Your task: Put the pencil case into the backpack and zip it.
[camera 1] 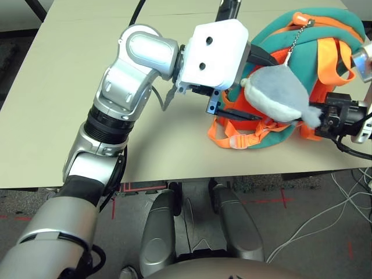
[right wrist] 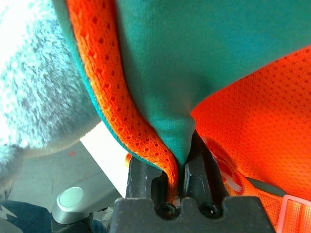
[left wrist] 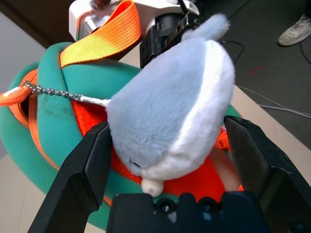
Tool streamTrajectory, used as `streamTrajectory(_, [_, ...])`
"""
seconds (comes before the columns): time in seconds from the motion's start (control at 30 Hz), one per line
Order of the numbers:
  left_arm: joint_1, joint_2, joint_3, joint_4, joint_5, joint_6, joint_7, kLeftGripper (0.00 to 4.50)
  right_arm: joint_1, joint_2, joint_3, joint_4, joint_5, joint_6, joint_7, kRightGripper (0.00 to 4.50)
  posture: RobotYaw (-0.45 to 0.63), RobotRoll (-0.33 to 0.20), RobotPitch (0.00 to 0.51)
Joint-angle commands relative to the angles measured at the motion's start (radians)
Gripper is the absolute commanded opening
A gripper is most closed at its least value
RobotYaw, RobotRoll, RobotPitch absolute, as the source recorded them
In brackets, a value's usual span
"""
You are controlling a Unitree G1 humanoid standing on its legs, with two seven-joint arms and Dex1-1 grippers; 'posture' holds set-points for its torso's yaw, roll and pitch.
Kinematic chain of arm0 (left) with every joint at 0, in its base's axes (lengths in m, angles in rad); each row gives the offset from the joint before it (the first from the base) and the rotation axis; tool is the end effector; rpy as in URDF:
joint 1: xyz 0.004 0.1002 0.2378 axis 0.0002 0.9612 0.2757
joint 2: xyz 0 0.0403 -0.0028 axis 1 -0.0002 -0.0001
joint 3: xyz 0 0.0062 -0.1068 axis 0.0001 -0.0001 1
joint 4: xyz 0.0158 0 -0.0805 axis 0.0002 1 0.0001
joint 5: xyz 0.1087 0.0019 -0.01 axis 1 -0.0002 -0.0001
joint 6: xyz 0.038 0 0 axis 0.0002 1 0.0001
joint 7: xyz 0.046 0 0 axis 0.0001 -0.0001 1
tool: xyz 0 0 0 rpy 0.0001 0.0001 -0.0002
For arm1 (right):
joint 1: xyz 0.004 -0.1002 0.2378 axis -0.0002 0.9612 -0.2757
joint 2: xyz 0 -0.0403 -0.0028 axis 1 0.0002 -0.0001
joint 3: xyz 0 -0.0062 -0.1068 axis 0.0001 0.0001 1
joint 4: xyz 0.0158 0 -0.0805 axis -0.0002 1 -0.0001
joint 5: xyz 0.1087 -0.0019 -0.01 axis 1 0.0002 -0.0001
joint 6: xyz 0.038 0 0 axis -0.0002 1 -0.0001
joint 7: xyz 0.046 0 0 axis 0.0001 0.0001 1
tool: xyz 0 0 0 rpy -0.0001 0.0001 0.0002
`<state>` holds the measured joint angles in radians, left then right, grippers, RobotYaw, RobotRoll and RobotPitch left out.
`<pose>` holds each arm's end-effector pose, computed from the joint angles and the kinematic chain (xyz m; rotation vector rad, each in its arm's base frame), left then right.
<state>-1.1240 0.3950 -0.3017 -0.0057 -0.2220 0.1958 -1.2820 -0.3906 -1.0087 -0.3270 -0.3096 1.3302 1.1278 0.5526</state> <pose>0.2915 0.0837 0.3185 0.8792 -0.5016 -1.6150 0.2158 -0.2653 0.2506 0.1439 0.3179 0.9427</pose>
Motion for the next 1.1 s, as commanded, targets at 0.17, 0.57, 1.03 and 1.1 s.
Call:
streamTrajectory(0.17, [-0.004,-0.009,-0.010,0.025,0.021,-0.013,0.025,2.42,0.001,0.004,0.011,-0.010,-0.013,0.018,0.005,0.09,-0.07,0.000,0.292])
streamTrajectory(0.57, [0.008,0.099,0.164,-0.006,-0.109,0.324,0.127,0.42,0.012,0.019,0.016,-0.006,-0.037,0.019,0.013,0.09,-0.05,0.000,0.296])
streamTrajectory(1.03, [0.424,0.296,0.229,-0.226,-0.313,0.767,0.206,0.42,0.026,0.033,0.015,-0.009,-0.052,0.029,0.018,0.09,-0.05,0.000,0.310])
streamTrajectory(1.1, [0.481,0.297,0.192,-0.230,-0.298,0.758,0.216,0.42,0.027,0.034,0.015,-0.009,-0.054,0.030,0.018,0.09,-0.05,0.000,0.310])
